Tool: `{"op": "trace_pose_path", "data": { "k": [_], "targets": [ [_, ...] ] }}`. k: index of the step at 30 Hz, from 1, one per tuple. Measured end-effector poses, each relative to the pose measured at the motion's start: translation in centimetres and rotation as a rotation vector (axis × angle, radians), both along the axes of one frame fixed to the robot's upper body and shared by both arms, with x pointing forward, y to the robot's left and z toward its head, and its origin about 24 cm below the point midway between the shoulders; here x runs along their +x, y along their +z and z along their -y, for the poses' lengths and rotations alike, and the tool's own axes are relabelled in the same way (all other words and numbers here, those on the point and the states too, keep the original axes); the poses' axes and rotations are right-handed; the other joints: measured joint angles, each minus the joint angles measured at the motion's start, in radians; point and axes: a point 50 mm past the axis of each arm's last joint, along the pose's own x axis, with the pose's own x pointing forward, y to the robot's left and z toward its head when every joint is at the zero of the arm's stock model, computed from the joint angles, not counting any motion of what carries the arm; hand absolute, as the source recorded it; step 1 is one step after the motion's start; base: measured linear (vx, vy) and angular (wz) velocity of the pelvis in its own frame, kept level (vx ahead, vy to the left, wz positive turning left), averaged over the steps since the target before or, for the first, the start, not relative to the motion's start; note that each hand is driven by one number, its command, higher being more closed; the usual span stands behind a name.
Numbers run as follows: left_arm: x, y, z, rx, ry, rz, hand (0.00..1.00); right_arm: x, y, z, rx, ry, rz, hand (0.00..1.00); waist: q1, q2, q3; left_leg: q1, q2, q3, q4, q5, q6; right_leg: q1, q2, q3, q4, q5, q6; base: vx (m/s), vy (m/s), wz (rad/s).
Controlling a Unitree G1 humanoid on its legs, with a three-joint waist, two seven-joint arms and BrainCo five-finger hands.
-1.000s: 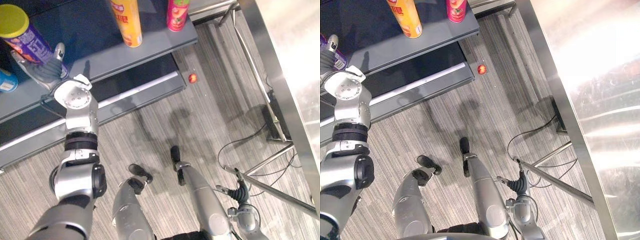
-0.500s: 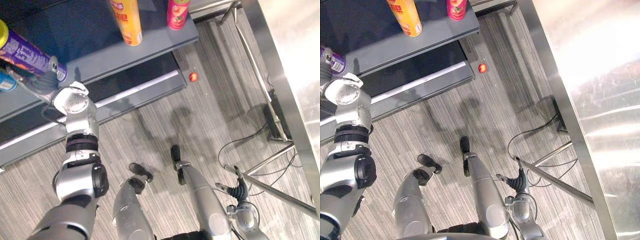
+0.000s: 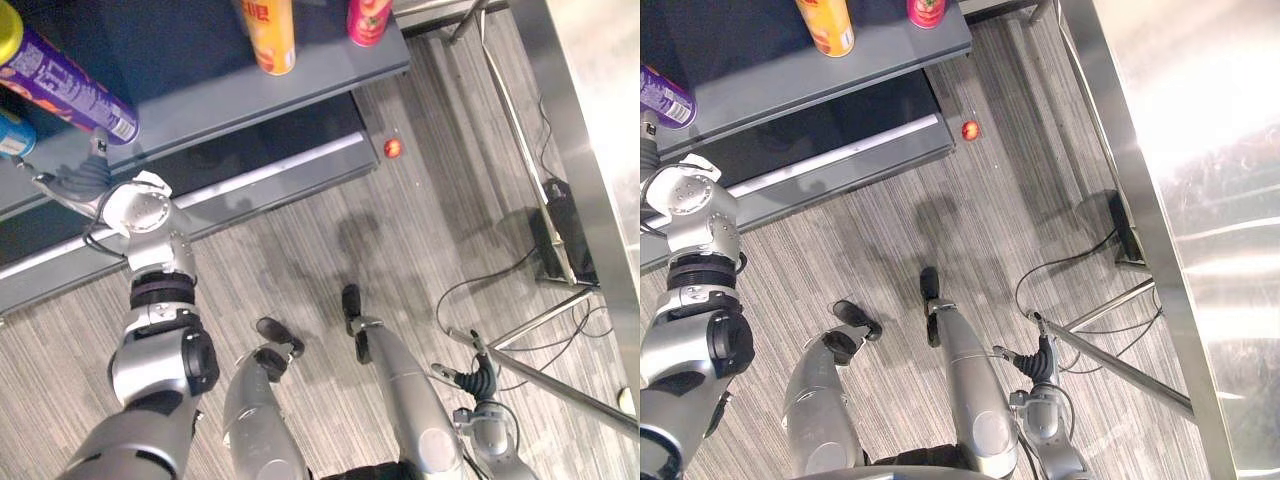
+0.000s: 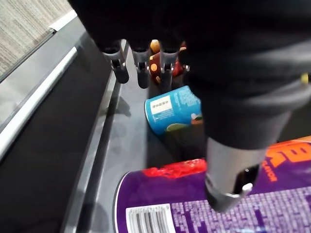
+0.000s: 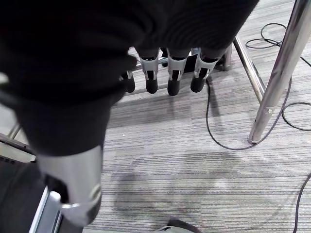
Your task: Put the gum and the chips on the shelf.
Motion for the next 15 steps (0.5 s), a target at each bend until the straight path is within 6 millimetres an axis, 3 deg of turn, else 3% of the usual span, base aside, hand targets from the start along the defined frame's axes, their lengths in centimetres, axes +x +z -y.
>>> {"op": "trace_pose_path", "data": {
  "k": [15],
  "targets": [
    [0.9,1.4,1.2,0.070,-0.064,0.002,0.00,0.4,0.2,0.0,-0.001,0.002,0.010,0.00,0.000,0.002,0.003,-0.033,0.003,0.000,0.019,-0.004,0.007,-0.036,-0.002,0.001,0.017,0.000,0.000,0.05,-0.007,-0.01]
  ]
}}
